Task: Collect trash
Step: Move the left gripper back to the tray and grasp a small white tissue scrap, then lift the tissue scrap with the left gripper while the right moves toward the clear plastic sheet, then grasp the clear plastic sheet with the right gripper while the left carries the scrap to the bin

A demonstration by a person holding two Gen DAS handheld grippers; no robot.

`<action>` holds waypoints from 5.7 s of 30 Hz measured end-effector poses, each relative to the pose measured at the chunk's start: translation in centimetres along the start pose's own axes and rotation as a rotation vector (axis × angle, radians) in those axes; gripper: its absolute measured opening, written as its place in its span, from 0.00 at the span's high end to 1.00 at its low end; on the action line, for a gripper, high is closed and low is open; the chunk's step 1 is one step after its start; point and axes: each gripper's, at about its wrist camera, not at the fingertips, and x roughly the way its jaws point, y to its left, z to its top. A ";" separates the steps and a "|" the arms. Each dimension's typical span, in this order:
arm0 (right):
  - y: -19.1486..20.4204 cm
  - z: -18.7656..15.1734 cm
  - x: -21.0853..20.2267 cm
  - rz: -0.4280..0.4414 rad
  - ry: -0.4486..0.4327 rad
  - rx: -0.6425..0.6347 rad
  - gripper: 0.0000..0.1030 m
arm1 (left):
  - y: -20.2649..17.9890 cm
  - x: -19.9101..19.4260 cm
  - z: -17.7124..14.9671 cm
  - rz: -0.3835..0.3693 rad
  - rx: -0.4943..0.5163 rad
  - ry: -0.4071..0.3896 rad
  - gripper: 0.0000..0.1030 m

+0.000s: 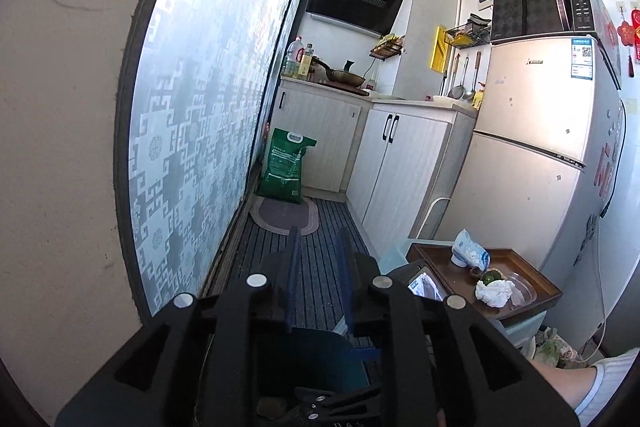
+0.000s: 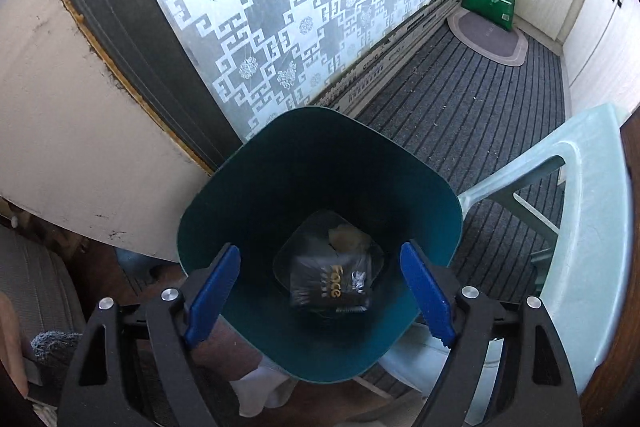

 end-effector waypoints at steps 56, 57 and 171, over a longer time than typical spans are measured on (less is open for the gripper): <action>-24.0 -14.5 -21.7 -0.185 -0.405 0.427 0.35 | -17.6 15.3 -6.0 -0.213 0.027 0.515 0.64; -23.9 -14.5 -21.5 -0.177 -0.399 0.426 0.35 | -17.6 15.4 -6.0 -0.212 0.022 0.518 0.66; -27.0 -14.3 -18.6 -0.340 -0.173 0.707 0.72 | 2.5 9.2 -3.7 0.075 -0.119 0.464 0.92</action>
